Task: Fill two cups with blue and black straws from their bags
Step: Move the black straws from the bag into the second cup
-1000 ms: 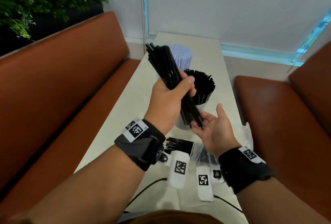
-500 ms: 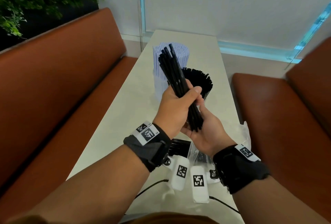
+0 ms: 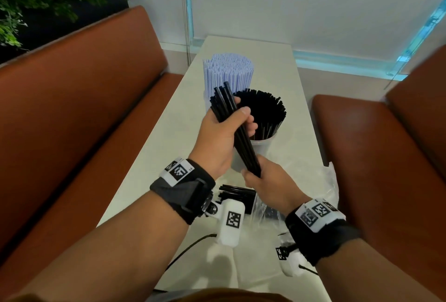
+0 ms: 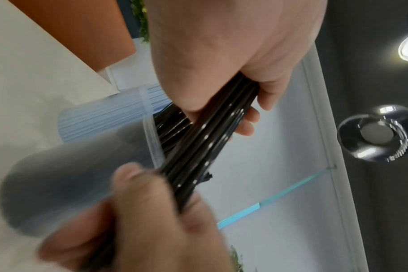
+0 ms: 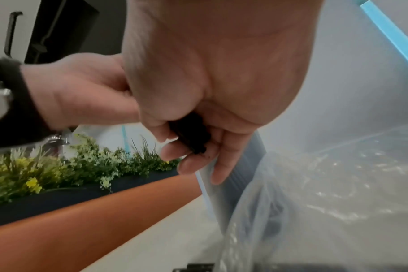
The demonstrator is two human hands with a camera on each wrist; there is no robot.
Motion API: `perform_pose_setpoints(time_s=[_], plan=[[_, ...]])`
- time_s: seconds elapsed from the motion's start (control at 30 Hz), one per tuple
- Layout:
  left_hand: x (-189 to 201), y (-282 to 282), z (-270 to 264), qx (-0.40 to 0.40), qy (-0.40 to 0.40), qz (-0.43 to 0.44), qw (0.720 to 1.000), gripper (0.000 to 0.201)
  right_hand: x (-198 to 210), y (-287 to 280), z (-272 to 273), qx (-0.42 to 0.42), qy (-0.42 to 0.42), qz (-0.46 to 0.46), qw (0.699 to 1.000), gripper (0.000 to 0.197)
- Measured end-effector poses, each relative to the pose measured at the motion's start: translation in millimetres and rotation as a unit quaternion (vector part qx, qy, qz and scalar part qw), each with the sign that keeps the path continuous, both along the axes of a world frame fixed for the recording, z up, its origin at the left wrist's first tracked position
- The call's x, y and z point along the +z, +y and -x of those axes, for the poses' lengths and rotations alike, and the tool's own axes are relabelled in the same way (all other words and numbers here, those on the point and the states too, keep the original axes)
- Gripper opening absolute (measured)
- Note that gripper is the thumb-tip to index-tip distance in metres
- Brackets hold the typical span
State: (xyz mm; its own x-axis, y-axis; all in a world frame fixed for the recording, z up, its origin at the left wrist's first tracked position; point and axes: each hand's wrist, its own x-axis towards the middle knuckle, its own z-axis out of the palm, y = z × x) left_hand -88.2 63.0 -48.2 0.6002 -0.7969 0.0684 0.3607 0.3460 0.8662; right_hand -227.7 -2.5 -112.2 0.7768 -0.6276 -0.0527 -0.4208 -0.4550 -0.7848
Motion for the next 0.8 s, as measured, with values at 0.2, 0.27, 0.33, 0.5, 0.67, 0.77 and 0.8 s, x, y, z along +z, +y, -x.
perform_pose_setpoints(time_s=[0.2, 0.27, 0.33, 0.5, 0.67, 0.77, 0.8], plan=[[19.0, -5.7, -7.4, 0.005, -0.115, 0.006, 0.993, 0.017, 6.0, -11.4, -5.0, 0.011, 0.053, 0.125, 0.991, 0.034], [29.7, -12.3, -21.0, 0.045, -0.115, 0.030, 0.992, 0.012, 11.4, -22.1, -1.9, 0.015, 0.070, 0.185, 0.980, 0.055], [39.8, -19.9, -32.3, 0.073, -0.117, 0.043, 0.990, 0.009, 15.7, -33.5, -1.5, -0.020, 0.086, 0.231, 0.969, 0.053], [55.9, -39.6, -35.9, 0.125, -0.109, 0.039, 0.985, 0.016, 16.1, -55.2, -16.1, -0.085, 0.166, 0.252, 0.950, 0.015], [65.0, -53.5, -42.4, 0.174, -0.074, 0.062, 0.980, 0.011, 8.7, -60.5, -19.7, -0.050, 0.139, 0.250, 0.957, 0.020], [60.2, -60.3, -42.5, 0.181, -0.109, 0.055, 0.976, 0.010, 4.9, -60.0, -18.8, -0.053, 0.138, 0.268, 0.952, 0.024], [56.4, -62.0, -42.2, 0.180, -0.137, 0.045, 0.973, 0.010, 4.1, -59.3, -19.0, -0.055, 0.137, 0.275, 0.950, 0.025]])
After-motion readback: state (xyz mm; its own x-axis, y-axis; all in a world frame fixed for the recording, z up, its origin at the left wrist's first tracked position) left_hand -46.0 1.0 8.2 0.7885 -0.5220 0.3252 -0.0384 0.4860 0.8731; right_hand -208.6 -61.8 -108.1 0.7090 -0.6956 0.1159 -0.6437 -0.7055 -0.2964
